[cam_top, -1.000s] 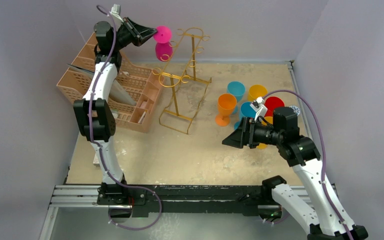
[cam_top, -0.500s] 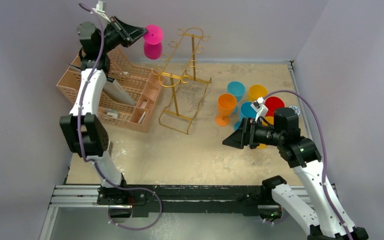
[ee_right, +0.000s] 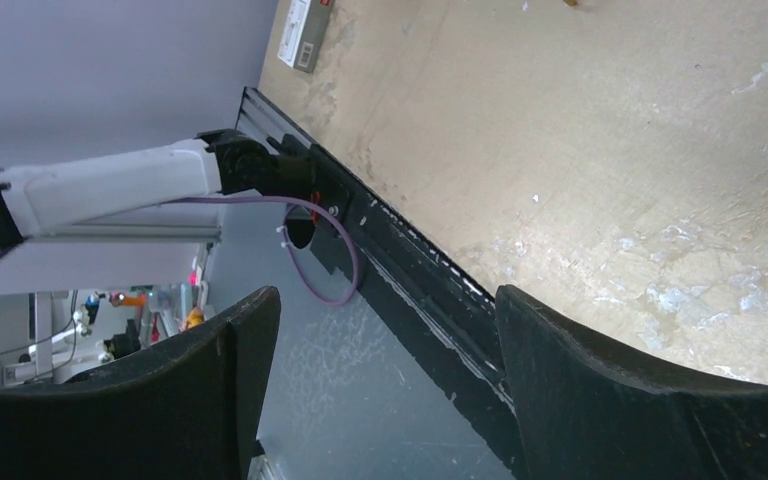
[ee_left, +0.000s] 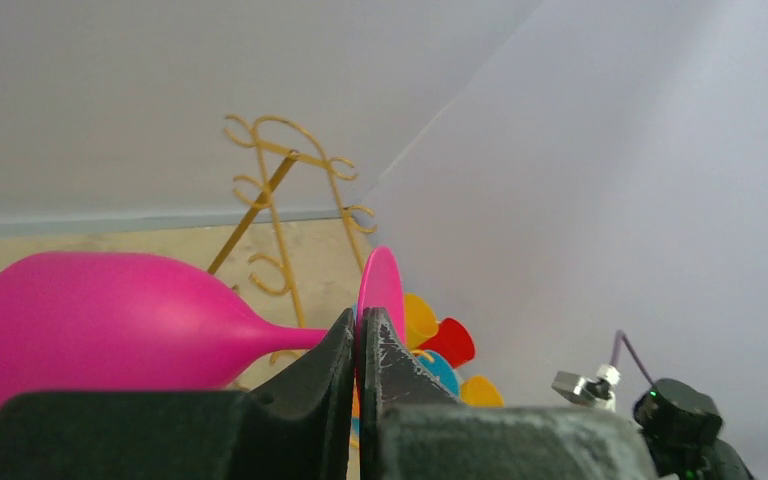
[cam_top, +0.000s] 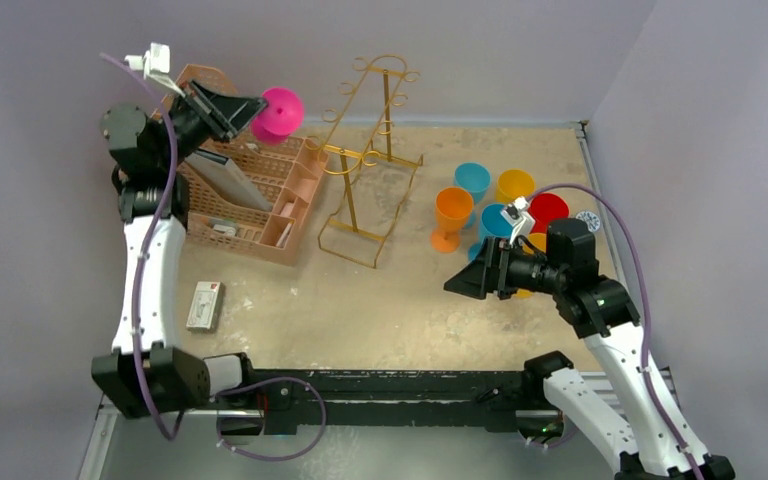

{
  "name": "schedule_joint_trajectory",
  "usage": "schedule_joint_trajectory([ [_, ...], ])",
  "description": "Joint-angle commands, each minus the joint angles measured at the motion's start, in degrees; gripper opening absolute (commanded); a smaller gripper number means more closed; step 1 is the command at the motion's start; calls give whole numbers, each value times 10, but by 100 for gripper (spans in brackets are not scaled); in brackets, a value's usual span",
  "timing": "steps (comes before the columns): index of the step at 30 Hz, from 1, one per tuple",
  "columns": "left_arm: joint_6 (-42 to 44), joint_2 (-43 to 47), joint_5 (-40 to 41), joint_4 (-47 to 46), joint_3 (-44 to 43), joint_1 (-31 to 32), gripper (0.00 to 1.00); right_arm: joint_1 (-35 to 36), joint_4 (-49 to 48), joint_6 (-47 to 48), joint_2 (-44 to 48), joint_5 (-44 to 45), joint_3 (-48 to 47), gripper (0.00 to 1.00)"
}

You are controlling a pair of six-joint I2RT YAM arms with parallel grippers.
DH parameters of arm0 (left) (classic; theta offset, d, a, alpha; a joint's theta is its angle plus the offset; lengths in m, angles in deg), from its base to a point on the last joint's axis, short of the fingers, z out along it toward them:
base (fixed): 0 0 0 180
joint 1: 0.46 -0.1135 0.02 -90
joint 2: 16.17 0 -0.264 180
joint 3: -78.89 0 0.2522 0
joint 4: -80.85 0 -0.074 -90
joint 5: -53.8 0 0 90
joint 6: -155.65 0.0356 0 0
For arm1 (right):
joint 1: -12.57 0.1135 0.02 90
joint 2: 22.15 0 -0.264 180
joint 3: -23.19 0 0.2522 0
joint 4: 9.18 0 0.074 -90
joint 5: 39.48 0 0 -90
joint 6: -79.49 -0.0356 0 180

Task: Take the wine glass off the wine glass rack
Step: Pick up the wine glass from the wine rack, then place the wine glass at the center of the board.

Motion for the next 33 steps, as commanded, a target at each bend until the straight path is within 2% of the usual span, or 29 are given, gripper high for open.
schedule_joint_trajectory([
  [1,103,147,112,70,82,-3,0,-2,-26,-7,8,-12,4,81],
  [2,111,201,135,74,105,-3,0,-2,-27,-6,9,-9,6,81],
  [4,145,239,142,139,104,-3,0,-2,-34,-9,10,-7,10,81],
  [7,153,258,81,190,86,-3,0,-2,-54,-20,6,-10,18,81],
  [15,111,306,-51,209,120,-3,0,-2,-106,-61,-1,-19,50,80],
  [19,99,349,-92,223,175,-3,0,-2,-132,-76,6,-25,60,81],
  [24,15,425,-106,165,298,-2,0,-2,-185,-103,15,-34,75,81],
  [27,48,453,-109,234,313,2,0,-2,-229,-126,15,-38,83,81],
  [33,98,444,-130,294,318,17,0,-2,-265,-141,4,-37,76,81],
])
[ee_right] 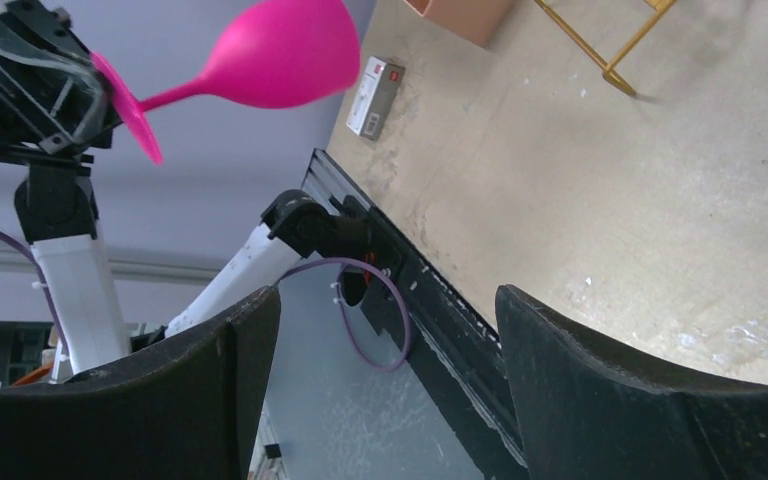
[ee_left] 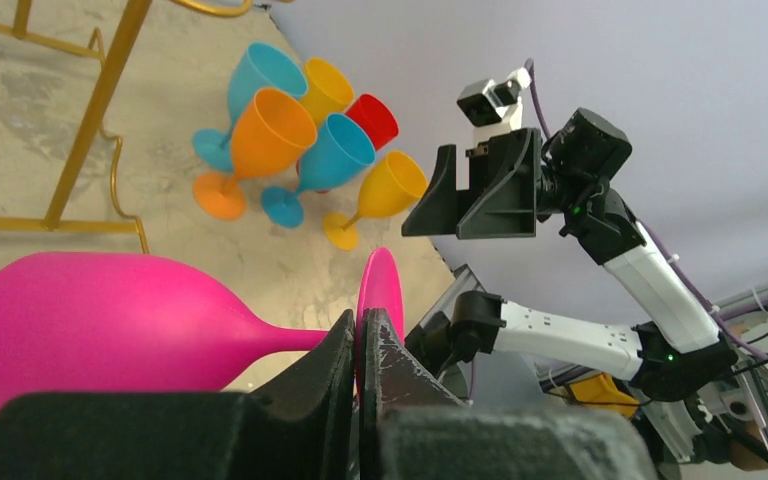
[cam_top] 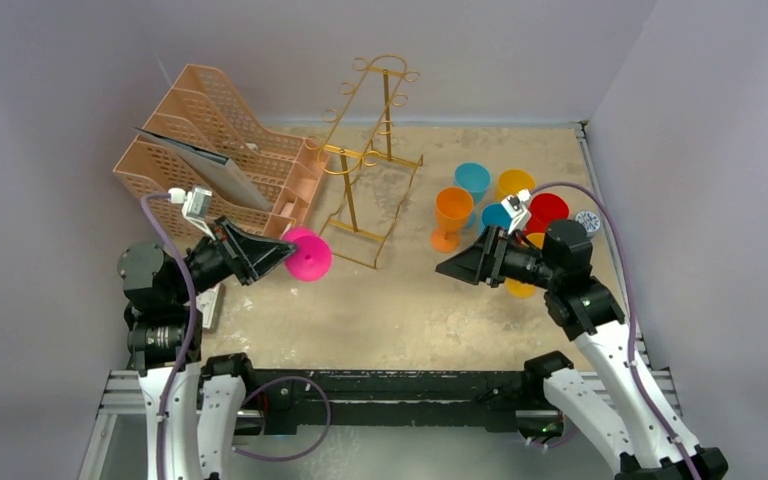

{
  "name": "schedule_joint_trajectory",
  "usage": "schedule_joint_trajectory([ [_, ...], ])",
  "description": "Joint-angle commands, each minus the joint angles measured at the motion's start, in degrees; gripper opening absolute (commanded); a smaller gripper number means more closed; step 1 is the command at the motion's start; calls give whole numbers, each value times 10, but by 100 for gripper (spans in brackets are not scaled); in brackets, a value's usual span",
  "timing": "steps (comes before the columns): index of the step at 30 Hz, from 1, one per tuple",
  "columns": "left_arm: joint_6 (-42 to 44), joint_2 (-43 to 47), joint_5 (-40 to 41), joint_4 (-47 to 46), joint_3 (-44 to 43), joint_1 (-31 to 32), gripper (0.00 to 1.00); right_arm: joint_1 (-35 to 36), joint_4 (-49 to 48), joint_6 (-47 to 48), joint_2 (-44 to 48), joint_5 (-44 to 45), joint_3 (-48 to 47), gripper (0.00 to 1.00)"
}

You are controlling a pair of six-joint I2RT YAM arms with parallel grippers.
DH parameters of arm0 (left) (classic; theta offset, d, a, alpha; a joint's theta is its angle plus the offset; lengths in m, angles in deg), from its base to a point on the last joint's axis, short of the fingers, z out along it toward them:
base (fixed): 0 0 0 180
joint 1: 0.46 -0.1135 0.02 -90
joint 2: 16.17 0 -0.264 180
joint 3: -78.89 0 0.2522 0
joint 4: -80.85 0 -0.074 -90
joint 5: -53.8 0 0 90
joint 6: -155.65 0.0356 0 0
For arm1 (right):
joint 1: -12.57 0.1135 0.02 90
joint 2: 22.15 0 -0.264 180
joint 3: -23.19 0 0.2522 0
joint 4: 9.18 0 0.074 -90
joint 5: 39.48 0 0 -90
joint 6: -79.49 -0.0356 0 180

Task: Take the wine glass off the wine glass rack
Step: Place the wine glass at the center of the board.

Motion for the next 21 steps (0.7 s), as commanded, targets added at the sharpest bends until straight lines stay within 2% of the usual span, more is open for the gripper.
schedule_joint_trajectory([
  [1,37,-12,-25,37,7,10,0,-2,-60,-20,-2,-15,-5,81],
  [11,47,-18,-23,68,63,60,0,-1,-97,-43,-29,-21,4,81],
  [17,94,-76,46,102,25,167,0,3,-77,-33,-50,-37,-15,81],
  [21,69,-103,65,49,35,229,0,9,-64,-24,-52,-39,-18,81],
])
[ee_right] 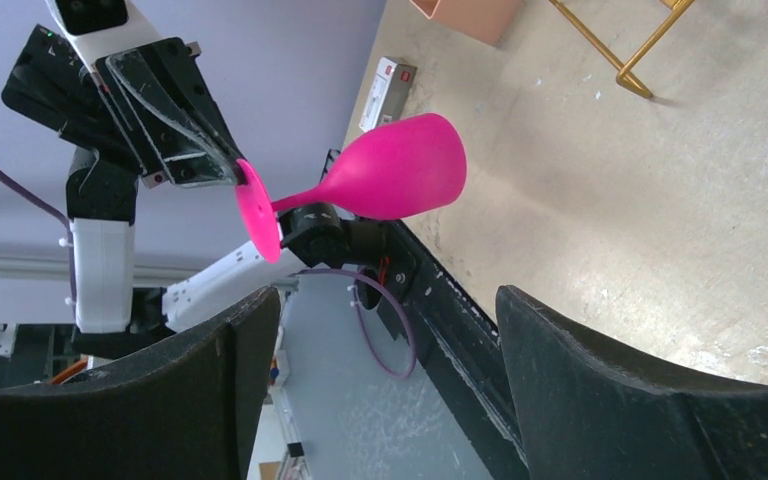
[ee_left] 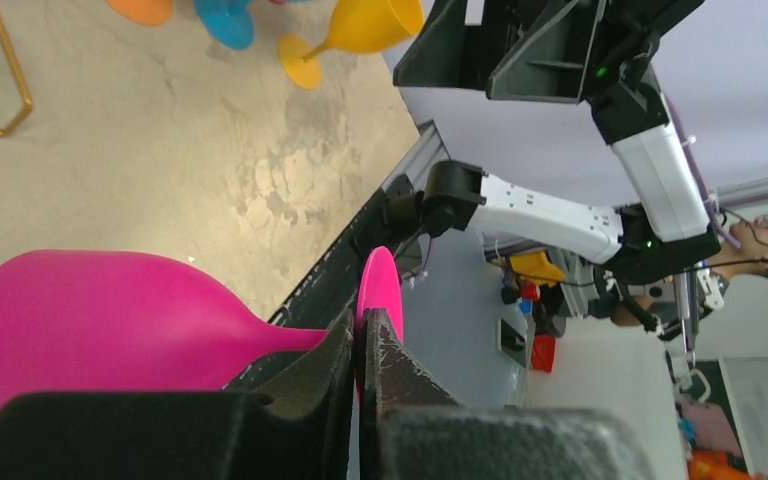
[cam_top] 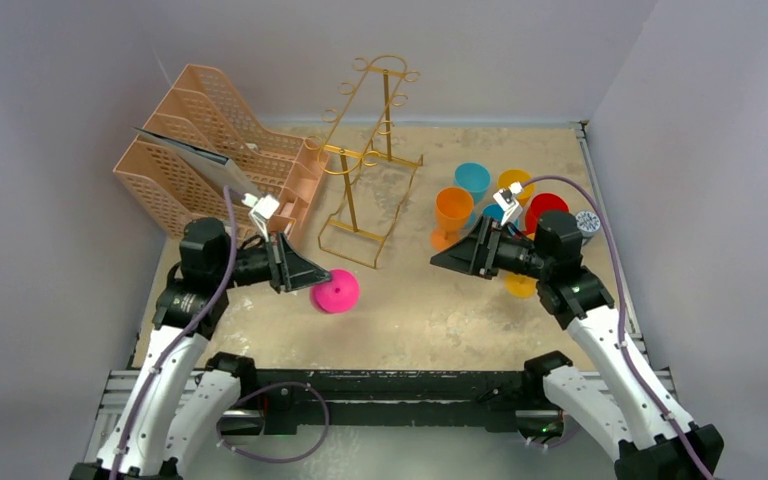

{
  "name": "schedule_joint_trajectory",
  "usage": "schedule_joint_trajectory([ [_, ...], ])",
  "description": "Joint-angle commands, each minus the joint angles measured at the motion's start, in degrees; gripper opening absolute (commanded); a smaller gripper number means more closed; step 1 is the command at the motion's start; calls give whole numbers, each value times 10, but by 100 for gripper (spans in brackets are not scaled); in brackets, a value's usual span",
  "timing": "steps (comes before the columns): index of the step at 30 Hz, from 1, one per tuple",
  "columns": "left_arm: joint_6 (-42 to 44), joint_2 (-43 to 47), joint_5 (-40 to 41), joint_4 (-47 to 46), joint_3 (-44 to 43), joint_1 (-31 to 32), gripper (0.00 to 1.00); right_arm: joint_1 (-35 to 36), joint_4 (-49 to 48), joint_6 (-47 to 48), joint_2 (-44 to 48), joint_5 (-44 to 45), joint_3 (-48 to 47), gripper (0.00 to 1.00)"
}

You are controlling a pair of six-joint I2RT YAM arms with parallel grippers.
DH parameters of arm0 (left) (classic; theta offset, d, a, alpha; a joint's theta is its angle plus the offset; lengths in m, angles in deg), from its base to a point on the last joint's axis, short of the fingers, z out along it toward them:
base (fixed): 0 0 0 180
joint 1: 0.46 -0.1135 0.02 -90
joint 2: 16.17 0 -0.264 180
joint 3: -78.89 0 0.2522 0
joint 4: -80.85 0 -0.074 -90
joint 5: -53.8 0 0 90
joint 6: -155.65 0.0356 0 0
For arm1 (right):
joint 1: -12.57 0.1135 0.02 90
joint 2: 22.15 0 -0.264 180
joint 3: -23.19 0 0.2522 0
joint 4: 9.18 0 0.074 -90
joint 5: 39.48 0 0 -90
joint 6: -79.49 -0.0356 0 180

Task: Take the wine glass off the wine glass rack
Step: Place the wine glass at the center of the board.

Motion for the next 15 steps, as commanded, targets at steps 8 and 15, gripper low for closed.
schedule_joint_trajectory([
  [8,-8,-39,90,-89,-21,139,0,19,2,3,-4,-32,-33,82],
  [15,-10,-107,94,-151,-33,195,0,109,45,42,-24,6,-68,83],
])
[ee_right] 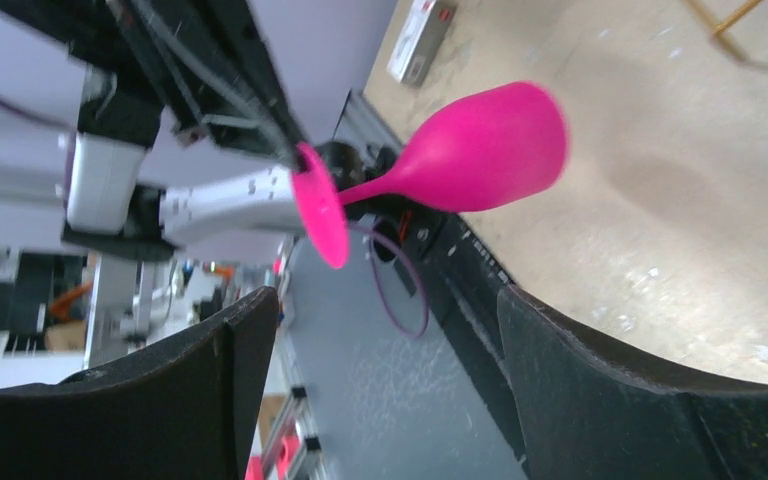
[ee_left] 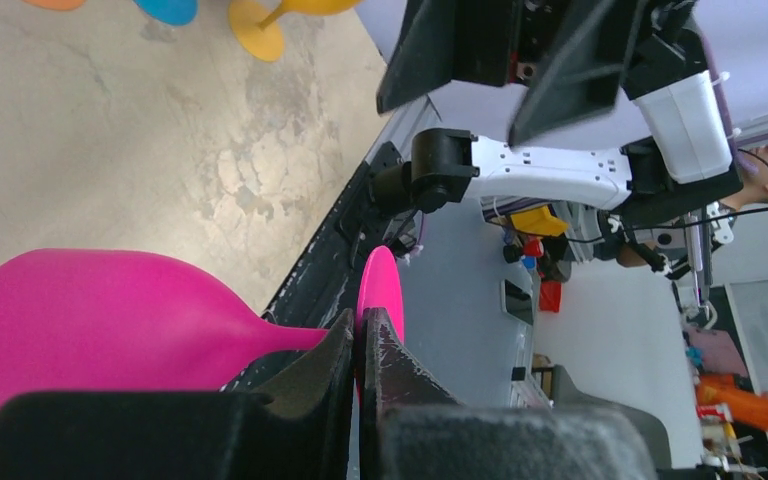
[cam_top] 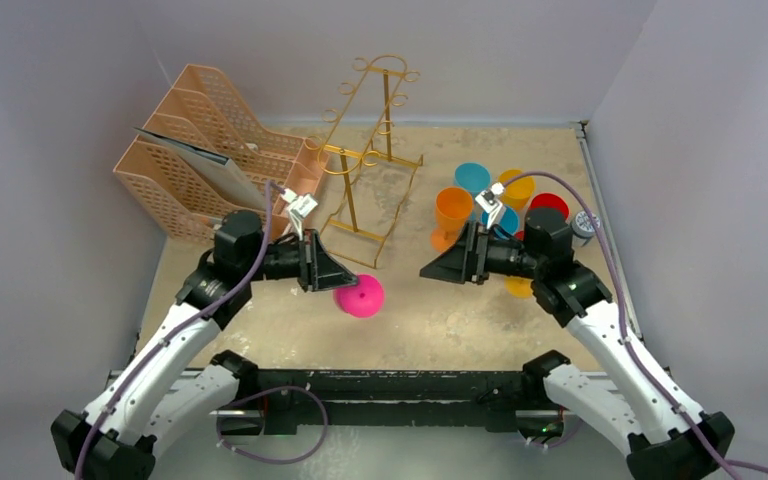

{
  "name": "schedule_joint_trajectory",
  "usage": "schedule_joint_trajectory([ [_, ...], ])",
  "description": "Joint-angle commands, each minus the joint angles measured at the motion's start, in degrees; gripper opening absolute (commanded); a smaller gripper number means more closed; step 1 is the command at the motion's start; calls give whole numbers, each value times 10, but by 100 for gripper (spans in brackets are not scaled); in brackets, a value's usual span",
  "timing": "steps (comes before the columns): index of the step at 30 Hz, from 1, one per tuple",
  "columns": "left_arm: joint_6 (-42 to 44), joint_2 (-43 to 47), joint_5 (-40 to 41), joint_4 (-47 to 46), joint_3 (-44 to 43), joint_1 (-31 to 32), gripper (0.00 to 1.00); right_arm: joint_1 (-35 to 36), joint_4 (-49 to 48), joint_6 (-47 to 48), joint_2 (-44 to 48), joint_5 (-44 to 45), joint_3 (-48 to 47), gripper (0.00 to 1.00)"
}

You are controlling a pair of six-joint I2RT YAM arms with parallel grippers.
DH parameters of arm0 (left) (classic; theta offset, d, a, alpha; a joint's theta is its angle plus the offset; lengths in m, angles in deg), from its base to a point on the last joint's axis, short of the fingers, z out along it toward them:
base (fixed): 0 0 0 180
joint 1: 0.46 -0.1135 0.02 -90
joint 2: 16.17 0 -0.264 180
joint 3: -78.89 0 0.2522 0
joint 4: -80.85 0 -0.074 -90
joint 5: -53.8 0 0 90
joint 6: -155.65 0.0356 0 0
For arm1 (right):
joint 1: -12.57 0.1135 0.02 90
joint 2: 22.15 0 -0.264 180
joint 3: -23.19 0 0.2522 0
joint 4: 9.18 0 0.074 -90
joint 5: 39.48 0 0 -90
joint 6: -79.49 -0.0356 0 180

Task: Take the wine glass off the wine glass rack
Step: Place the wine glass at the center of the board.

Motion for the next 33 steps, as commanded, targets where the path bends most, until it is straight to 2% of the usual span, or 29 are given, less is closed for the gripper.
schedule_joint_trajectory([
  [1,2,-41,25,-65,-34,53,0,71,11,30,-13,20,-37,83],
  [6,-10,-46,72,-101,-30,78,0,140,-9,32,-56,32,-47,77],
  [11,-33,-50,67,-143,-17,87,0,171,-29,35,-82,35,-45,69],
  [16,-32,-54,70,-143,-15,102,0,185,-99,4,-95,30,-32,53],
  [23,-31,-59,76,-144,-14,120,0,188,-119,-6,-94,42,-24,33],
  [30,-28,-58,89,-143,-11,133,0,188,-120,-7,-90,53,-18,3],
  [33,-27,-54,95,-140,-12,133,0,188,-122,-7,-85,58,-14,0],
])
